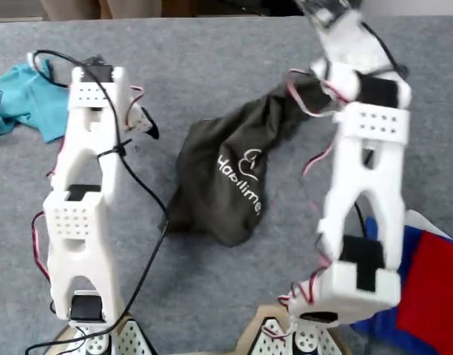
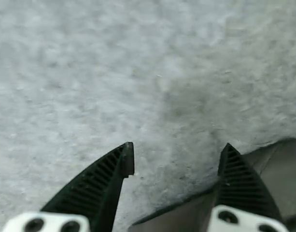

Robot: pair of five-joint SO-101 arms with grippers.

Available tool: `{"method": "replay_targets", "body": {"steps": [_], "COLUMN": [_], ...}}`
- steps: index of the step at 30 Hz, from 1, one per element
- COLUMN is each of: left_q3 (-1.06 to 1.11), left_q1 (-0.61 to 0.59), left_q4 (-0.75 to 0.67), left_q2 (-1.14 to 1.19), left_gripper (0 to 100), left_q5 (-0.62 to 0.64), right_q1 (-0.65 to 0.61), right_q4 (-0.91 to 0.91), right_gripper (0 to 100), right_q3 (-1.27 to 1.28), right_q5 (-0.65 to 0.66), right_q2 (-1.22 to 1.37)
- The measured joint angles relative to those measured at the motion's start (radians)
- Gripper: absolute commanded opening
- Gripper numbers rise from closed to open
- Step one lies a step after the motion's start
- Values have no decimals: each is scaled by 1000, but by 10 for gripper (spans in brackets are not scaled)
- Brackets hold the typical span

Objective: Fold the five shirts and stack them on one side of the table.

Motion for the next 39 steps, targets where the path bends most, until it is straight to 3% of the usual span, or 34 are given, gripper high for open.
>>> {"method": "replay_targets", "body": {"steps": [5, 10, 16, 23, 28, 39], "left_q3": [-141, -290, -460, -557, -603, -609], "left_q1": [52, 117, 249, 345, 371, 413], "left_q4": [0, -2, -86, -238, -311, -196], "left_q2": [72, 140, 276, 423, 476, 483], "left_gripper": [288, 288, 288, 280, 184, 204], "left_q5": [77, 192, 290, 410, 448, 448], "right_q1": [158, 298, 430, 423, 416, 413], "right_q4": [-97, -170, -242, -255, -258, -258], "right_gripper": [4, 4, 5, 5, 5, 5], "right_q3": [89, 92, 92, 92, 91, 91], "right_q5": [95, 109, -18, -87, -89, -89], "right_q2": [178, 304, 345, 394, 422, 422]}}
